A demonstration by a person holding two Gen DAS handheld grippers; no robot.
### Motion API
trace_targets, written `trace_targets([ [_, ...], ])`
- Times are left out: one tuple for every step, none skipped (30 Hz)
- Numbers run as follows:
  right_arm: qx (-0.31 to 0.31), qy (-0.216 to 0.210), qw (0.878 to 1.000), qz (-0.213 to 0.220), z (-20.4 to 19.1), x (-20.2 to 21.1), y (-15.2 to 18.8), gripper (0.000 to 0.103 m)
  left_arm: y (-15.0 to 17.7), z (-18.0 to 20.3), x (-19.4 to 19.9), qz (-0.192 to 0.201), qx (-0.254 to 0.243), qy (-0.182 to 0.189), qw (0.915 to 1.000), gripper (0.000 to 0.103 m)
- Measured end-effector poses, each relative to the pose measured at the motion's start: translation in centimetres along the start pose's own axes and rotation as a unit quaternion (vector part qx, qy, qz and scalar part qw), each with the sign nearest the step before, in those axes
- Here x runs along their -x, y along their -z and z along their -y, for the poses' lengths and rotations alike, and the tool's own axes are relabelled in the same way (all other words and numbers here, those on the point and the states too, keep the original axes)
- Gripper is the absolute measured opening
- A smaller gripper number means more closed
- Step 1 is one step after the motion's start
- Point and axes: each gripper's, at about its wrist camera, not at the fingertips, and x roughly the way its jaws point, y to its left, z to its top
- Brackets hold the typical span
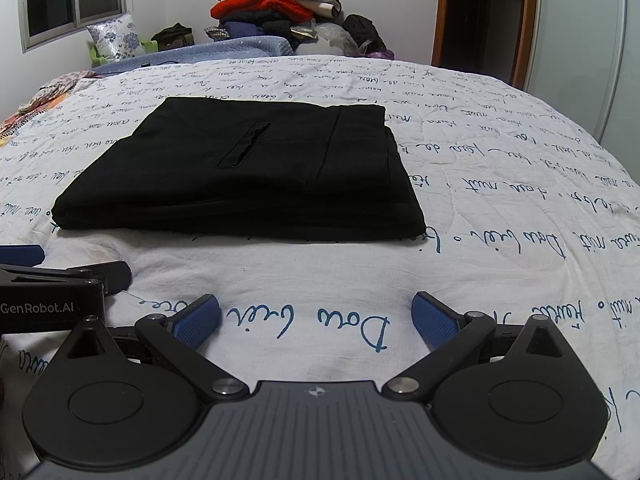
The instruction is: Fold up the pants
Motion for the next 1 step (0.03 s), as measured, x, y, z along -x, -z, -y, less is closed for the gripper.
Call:
trace_targets([
  [0.000,0.000,1.000,0.000,0.00,0.00,0.00,0.103,0.01,-0.03,0.00,0.000,0.001,0.000,1.0000,0.103],
])
